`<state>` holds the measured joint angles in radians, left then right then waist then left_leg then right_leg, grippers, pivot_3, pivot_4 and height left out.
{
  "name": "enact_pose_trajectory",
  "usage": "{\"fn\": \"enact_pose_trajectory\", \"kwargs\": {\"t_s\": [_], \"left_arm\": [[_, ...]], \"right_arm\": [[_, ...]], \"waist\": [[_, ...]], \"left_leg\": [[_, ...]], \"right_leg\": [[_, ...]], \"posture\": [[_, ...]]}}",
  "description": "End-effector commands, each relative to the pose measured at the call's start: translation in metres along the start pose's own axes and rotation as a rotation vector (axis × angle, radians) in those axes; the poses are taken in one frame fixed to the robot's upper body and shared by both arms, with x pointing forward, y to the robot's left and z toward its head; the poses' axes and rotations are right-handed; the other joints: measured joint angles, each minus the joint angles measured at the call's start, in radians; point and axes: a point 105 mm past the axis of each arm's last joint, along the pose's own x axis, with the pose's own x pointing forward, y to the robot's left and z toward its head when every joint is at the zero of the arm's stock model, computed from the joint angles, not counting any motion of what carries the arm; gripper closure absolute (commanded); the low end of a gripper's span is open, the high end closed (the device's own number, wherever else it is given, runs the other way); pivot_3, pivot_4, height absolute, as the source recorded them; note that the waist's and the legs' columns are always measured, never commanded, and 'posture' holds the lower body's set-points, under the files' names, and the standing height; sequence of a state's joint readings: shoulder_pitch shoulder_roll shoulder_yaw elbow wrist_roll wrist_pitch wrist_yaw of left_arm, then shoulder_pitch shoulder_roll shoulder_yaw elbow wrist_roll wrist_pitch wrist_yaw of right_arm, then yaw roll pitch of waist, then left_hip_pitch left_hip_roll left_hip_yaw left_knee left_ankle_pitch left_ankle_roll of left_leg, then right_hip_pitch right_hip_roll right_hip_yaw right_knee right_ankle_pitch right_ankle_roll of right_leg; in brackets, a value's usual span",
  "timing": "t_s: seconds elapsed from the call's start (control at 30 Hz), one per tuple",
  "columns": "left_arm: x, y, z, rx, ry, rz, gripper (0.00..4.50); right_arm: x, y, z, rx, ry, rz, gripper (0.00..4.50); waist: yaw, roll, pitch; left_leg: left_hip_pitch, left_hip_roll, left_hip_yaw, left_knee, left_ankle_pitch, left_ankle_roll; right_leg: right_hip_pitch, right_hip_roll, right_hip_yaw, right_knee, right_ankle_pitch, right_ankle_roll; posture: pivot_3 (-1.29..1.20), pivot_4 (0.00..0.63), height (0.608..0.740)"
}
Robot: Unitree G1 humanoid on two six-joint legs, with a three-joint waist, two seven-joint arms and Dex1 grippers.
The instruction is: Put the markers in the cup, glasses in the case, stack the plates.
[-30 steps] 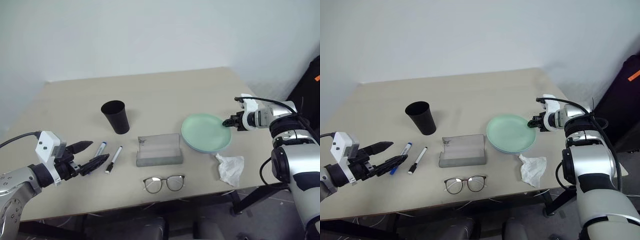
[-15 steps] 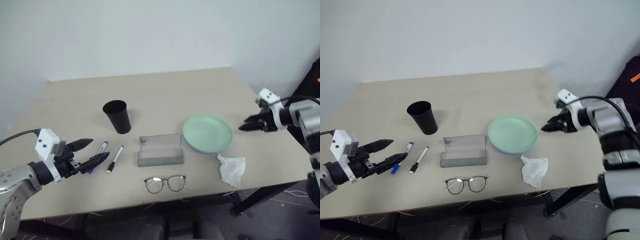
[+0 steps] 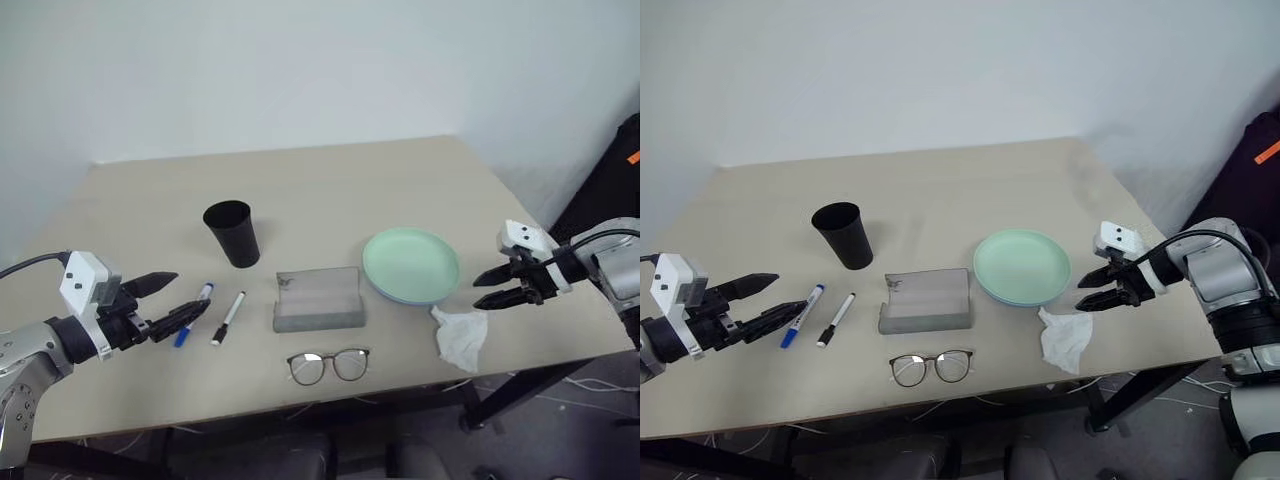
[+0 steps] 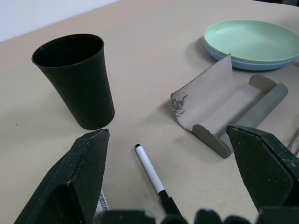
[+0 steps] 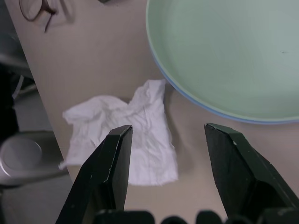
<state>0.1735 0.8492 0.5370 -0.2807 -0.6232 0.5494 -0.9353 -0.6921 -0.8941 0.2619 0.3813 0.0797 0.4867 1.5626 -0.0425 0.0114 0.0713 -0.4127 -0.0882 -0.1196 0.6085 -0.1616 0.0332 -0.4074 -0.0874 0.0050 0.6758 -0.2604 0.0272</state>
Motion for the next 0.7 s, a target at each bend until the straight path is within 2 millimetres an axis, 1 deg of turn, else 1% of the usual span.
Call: {"fn": "enact_pose_trajectory", "kwargs": {"t_s": [0.03,0.17,0.43,0.7], "left_arm": [[-0.004,0.0,0.013,0.05,-0.029,0.011,0.23],[-0.006,-0.001,0.012,0.046,-0.026,0.015,0.23],[-0.008,-0.003,0.011,0.04,-0.022,0.015,0.23],[-0.007,-0.003,0.013,0.042,-0.023,0.012,0.23]], "right_arm": [[0.001,-0.004,-0.001,0.028,-0.017,-0.012,1.86],[0.005,-0.004,-0.012,0.064,0.004,0.002,1.86],[0.013,0.0,-0.027,0.083,0.042,0.031,1.86],[0.022,0.005,-0.031,0.089,0.049,0.053,1.86]], "waist": [[0.0,0.0,0.0],[0.0,0.0,0.0],[0.0,0.0,0.0],[0.0,0.0,0.0]], "left_leg": [[0.0,0.0,0.0,0.0,0.0,0.0],[0.0,0.0,0.0,0.0,0.0,0.0],[0.0,0.0,0.0,0.0,0.0,0.0],[0.0,0.0,0.0,0.0,0.0,0.0]], "right_leg": [[0.0,0.0,0.0,0.0,0.0,0.0],[0.0,0.0,0.0,0.0,0.0,0.0],[0.0,0.0,0.0,0.0,0.0,0.0],[0.001,0.0,0.0,0.0,0.0,0.0]], "posture": [[0.0,0.0,0.74],[0.0,0.0,0.74],[0.0,0.0,0.74],[0.0,0.0,0.74]]}}
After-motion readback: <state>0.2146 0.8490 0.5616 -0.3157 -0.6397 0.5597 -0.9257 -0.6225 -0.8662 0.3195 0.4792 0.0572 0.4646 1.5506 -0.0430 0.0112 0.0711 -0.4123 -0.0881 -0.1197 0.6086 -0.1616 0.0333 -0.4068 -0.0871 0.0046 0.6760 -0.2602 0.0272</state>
